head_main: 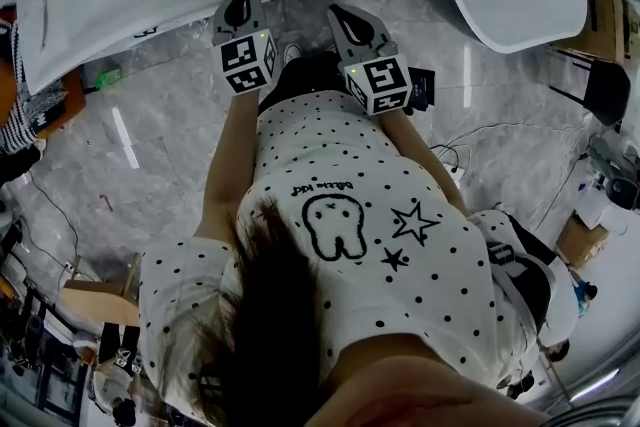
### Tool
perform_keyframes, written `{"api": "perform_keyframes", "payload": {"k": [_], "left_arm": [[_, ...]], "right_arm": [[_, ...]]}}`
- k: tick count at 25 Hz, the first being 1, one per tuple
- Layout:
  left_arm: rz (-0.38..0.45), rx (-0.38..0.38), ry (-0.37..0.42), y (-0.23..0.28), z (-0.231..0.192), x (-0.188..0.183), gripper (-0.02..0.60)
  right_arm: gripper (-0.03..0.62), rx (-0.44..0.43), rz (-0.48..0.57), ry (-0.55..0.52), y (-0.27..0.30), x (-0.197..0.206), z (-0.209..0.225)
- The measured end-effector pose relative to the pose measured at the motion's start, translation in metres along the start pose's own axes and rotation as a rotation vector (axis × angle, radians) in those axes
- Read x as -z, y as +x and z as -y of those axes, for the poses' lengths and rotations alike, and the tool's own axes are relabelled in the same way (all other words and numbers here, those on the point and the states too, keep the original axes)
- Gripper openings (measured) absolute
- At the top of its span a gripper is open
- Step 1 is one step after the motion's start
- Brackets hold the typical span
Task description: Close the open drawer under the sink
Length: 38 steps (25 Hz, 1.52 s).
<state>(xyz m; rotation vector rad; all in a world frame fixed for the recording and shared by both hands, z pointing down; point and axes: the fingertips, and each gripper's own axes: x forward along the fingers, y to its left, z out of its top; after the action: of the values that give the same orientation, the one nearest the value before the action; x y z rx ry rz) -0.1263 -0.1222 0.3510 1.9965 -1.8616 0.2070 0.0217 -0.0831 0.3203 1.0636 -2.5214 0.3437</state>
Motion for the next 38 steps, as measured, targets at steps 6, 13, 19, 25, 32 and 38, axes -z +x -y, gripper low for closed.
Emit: {"api": "perform_keyframes", "payload": {"k": [6,13,19,25,32,38], "left_arm": [[0.063,0.023,0.030,-0.016,0.013,-0.024,0.004],[0.107,0.050,0.075,-0.029,0.022,-0.042,0.004],[0.146,0.080,0.092,-0.039,0.037,-0.058,0.004],[0.172,0.108,0.113,-0.053,0.044,-0.061,0.003],[0.182,0.135,0.161,-0.070,0.059,-0.061,0.003],[0.195,0.149,0.152,-0.082,0.064,-0.061,0.003]], "right_arm": [[0.015,0.021,0.030,-0.006,-0.008,-0.007,0.006],[0.015,0.013,0.036,-0.021,-0.007,-0.006,0.005],[0.015,0.015,0.045,-0.027,-0.006,-0.009,0.009],[0.015,0.014,0.062,-0.021,-0.004,-0.010,0.007],[0.015,-0.005,0.079,-0.023,-0.011,-0.014,0.005],[0.015,-0.010,0.078,-0.038,-0.018,-0.013,0.007]]}}
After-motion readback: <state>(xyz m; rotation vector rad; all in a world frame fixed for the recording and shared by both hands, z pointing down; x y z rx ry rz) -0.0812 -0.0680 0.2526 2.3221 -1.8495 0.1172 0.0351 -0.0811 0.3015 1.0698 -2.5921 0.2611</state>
